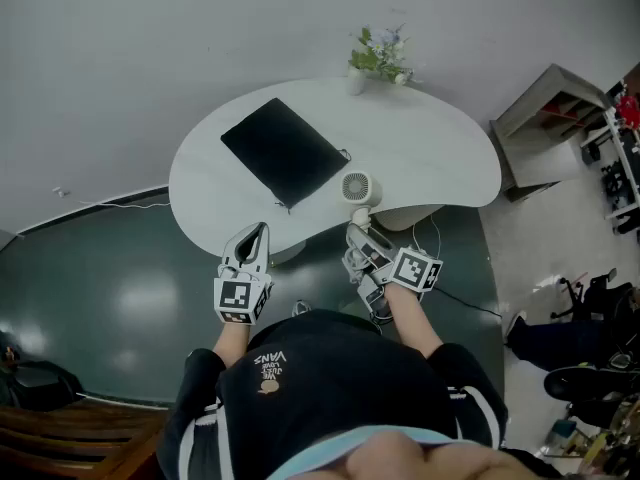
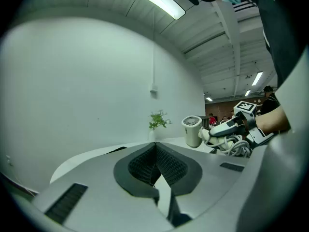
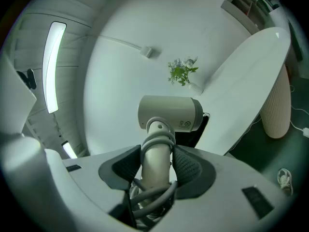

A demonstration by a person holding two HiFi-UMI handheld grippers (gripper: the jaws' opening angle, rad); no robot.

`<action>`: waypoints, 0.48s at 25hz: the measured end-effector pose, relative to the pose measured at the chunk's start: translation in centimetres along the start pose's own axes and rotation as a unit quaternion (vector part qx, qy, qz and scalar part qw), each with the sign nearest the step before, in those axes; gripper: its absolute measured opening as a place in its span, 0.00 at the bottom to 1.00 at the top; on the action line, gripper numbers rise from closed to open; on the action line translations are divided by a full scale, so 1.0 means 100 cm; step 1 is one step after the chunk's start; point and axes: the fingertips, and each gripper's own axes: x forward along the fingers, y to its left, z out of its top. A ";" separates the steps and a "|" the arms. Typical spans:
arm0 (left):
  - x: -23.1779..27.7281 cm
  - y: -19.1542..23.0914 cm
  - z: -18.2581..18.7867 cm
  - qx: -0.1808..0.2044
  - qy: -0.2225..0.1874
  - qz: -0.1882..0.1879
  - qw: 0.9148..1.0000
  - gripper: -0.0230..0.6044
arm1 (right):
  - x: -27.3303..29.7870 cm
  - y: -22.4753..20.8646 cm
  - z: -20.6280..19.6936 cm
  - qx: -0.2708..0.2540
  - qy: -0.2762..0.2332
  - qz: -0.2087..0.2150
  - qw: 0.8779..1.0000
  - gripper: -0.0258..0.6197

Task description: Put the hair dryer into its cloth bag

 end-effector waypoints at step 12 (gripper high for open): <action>0.044 -0.004 -0.011 0.008 0.025 0.018 0.999 0.07 | 0.014 -0.024 0.031 -0.008 0.032 0.011 0.999 0.36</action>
